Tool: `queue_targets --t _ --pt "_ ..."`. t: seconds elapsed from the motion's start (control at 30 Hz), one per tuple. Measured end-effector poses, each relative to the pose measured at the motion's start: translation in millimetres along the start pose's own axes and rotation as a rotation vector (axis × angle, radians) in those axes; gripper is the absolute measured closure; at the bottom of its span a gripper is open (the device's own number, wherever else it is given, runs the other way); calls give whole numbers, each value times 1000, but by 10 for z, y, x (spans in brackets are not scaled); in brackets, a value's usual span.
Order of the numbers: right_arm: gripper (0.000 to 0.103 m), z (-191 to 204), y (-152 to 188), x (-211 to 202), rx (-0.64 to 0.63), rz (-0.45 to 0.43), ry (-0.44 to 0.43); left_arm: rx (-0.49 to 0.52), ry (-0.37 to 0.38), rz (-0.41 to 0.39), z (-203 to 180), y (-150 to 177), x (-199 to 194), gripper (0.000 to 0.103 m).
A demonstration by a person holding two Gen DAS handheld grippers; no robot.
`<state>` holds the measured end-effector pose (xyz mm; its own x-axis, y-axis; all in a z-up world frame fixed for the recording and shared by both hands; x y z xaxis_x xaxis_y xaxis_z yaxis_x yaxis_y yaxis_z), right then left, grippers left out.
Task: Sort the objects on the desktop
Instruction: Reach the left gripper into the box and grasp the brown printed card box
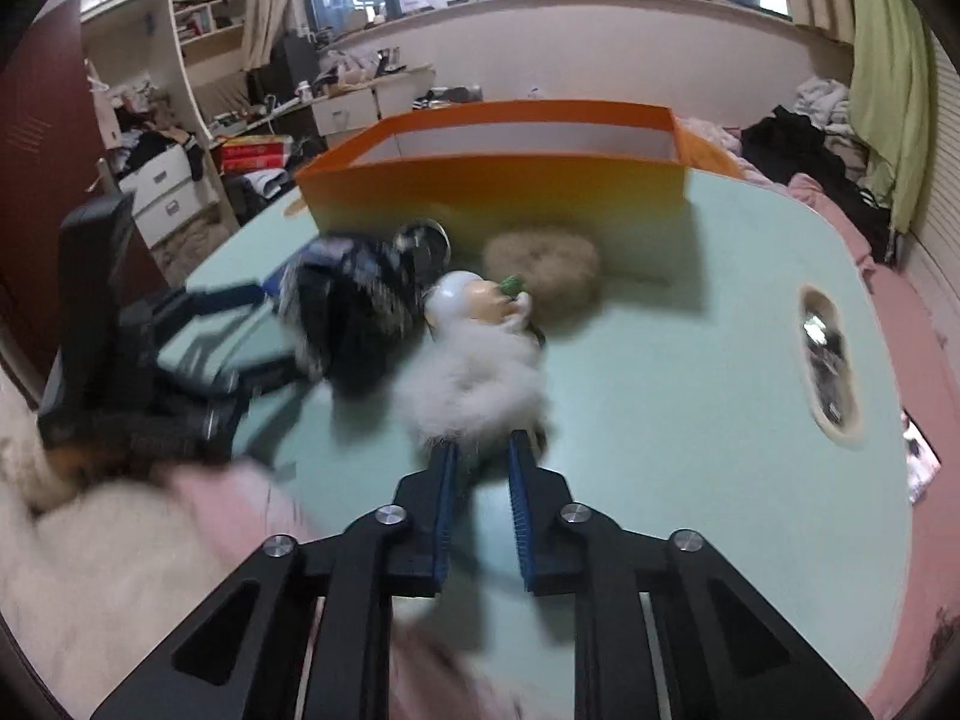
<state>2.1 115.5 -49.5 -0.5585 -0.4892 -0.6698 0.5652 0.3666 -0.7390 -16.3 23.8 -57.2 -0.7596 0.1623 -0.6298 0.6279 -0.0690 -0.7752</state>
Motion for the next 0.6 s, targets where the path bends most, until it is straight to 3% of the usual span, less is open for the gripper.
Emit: queue_targets --t 0.07,0.13,0.2,0.3,0.33,0.4,0.5,0.6 --pt "87 22 -79 5 8 -57 -10 -1 0 0 -1 1 2 0" --pt "77 58 -76 -58 3 -82 -3 -1 0 0 -1 -1 1 0" --pt "39 67 19 -149 -42 -92 51 -1 -1 0 -4 -2 3 0" --pt "35 36 212 -143 -48 -77 89 -1 -1 1 -1 -2 4 0" --pt "34 42 220 -157 -71 -115 109 0 -3 1 2 -4 8 0" --pt "18 22 233 -113 -69 -132 150 8 -12 6 26 2 8 0" --pt "16 -40 214 -122 -32 -144 144 56 -62 2 125 -28 -97 0" --pt "12 -72 227 -128 -18 -151 139 83 -61 -125 164 -420 -439 1"
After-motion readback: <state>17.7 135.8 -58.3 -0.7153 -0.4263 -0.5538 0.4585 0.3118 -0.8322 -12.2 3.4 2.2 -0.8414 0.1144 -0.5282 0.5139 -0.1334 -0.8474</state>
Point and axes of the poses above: each gripper's, at about its wrist camera, not at the fingertips, and x roughly the way its jaws point, z to its left, y to its underside, the point moved 10 cm from there along x, roughly the way its jaws point, and after that the axes turned 4 degrees about -x, right-handed, at the moved point
